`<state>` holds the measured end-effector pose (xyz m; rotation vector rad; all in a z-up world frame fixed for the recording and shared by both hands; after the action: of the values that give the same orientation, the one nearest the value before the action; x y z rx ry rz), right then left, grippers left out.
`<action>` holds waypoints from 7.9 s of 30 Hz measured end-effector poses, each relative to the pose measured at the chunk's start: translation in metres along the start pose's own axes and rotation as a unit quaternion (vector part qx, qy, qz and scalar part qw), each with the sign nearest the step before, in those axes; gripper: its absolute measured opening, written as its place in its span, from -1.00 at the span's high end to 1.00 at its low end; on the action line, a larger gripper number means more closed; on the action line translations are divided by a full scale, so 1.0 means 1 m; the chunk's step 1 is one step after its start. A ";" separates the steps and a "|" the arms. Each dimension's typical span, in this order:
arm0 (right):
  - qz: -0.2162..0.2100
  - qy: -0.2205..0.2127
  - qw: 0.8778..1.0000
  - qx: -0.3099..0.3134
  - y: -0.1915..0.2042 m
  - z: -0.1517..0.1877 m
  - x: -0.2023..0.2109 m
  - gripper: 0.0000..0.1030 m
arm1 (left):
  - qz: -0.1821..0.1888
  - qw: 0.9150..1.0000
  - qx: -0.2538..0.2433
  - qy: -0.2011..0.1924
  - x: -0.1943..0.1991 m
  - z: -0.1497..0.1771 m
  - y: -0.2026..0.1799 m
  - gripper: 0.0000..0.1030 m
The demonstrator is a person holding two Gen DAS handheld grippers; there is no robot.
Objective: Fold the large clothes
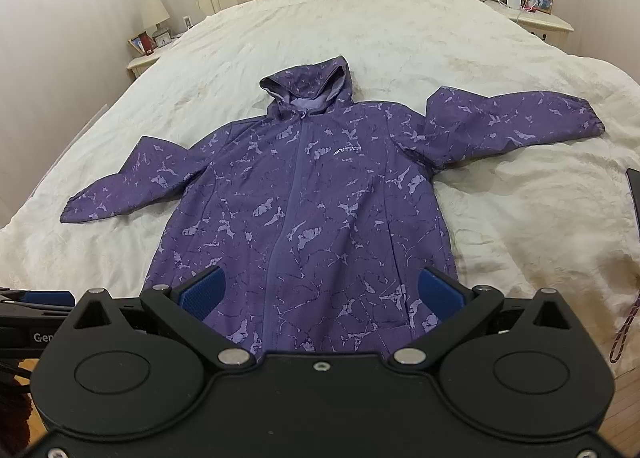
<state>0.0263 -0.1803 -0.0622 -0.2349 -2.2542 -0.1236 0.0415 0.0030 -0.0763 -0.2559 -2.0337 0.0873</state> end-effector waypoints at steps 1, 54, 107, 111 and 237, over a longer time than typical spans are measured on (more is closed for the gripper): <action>-0.001 0.001 1.000 0.000 0.000 0.000 0.000 -0.99 | 0.000 1.000 0.001 0.001 0.000 -0.001 0.000 -0.70; -0.038 -0.009 0.999 0.027 0.088 -0.100 -0.115 -0.99 | 0.109 0.986 0.120 -0.042 -0.090 -0.132 0.143 -0.68; -0.138 0.082 0.982 0.101 0.186 -0.109 -0.190 -0.99 | 0.083 0.951 0.080 -0.286 -0.041 -0.268 0.299 0.84; -0.138 0.077 0.984 0.088 0.159 -0.110 -0.188 -0.99 | 0.121 0.947 0.020 -0.295 -0.042 -0.297 0.225 0.84; 0.050 0.071 0.996 0.033 -0.040 -0.162 -0.318 0.40 | 0.068 0.997 -0.023 -0.004 -0.333 -0.243 0.214 -0.32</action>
<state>0.3389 -0.2873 -0.2036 -0.2939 -2.0980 -0.0116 0.4341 0.1268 -0.2916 -0.4234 -2.0258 0.1258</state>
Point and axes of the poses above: each gripper's, at about its wrist camera, not at the fingertips, and x roughly against the way its jaws point, y to its left, z to its underside, the point moved 7 cm from there along -x, roughly the way its jaws point, and after that the axes turned 13 degrees about z, right-handed, at the moved point
